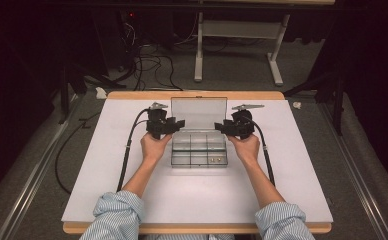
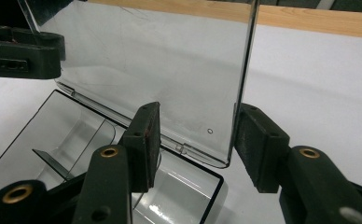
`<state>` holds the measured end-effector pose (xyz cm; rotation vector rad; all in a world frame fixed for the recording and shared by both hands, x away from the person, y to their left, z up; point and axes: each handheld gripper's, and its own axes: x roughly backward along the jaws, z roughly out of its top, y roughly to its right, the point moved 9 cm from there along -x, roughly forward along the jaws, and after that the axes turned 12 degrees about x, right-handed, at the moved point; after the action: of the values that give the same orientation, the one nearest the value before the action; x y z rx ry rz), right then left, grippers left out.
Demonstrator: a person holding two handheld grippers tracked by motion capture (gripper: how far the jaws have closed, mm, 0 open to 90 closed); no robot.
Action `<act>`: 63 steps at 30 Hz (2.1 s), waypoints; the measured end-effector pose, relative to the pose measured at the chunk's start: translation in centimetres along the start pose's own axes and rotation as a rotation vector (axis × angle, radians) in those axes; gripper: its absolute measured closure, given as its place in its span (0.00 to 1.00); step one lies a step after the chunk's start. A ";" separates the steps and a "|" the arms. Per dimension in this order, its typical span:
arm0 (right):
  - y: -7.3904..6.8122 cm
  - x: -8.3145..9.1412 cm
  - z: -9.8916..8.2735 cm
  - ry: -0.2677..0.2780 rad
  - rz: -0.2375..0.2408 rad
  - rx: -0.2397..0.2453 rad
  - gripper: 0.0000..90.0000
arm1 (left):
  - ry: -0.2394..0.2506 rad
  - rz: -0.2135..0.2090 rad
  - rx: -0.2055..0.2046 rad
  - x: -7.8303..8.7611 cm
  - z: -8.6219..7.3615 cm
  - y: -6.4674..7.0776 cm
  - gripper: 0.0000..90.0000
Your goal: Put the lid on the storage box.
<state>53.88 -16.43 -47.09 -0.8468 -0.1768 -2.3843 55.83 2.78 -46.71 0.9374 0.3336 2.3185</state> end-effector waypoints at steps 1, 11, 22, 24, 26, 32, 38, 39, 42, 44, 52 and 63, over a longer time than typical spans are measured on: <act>0.0 0.0 0.0 0.003 0.001 0.000 0.58 | 0.001 0.000 0.000 0.0 0.0 0.0 0.57; -0.1 0.1 0.1 0.006 0.002 0.004 0.57 | 0.012 -0.011 -0.021 0.4 0.0 0.6 0.54; -0.1 0.2 0.0 0.019 0.002 0.002 0.59 | 0.016 -0.010 -0.038 0.7 -0.4 0.8 0.53; -0.1 0.3 -0.2 0.025 0.003 -0.001 0.59 | 0.016 -0.007 -0.043 0.7 -0.5 0.9 0.53; -0.1 0.3 -0.3 0.026 0.004 -0.006 0.58 | 0.018 -0.008 -0.045 0.8 -0.6 0.9 0.53; -0.1 0.5 -0.5 0.028 0.012 -0.006 0.59 | 0.027 -0.011 -0.039 1.1 -0.8 0.8 0.53; 0.0 1.0 -0.8 0.032 0.015 -0.011 0.58 | 0.027 -0.011 -0.041 1.5 -1.1 0.8 0.54; 0.1 1.1 -0.9 0.032 0.015 -0.013 0.58 | 0.027 -0.010 -0.040 1.5 -1.1 0.7 0.54; 0.3 1.4 -1.1 0.039 0.015 -0.017 0.58 | 0.025 -0.009 -0.041 1.7 -1.2 0.6 0.55; 0.4 1.5 -1.3 0.039 0.015 -0.017 0.58 | 0.026 -0.009 -0.043 1.9 -1.1 0.6 0.55; 0.9 2.0 -2.0 0.042 0.013 -0.028 0.58 | 0.027 -0.015 -0.039 2.2 -1.4 0.5 0.56; 0.9 2.6 -2.1 0.041 0.018 -0.029 0.55 | 0.031 -0.009 -0.035 2.6 -1.8 0.1 0.56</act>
<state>51.68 -19.05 -47.22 -0.8083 -0.1183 -2.3902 53.09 4.29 -46.54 0.8825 0.3088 2.3250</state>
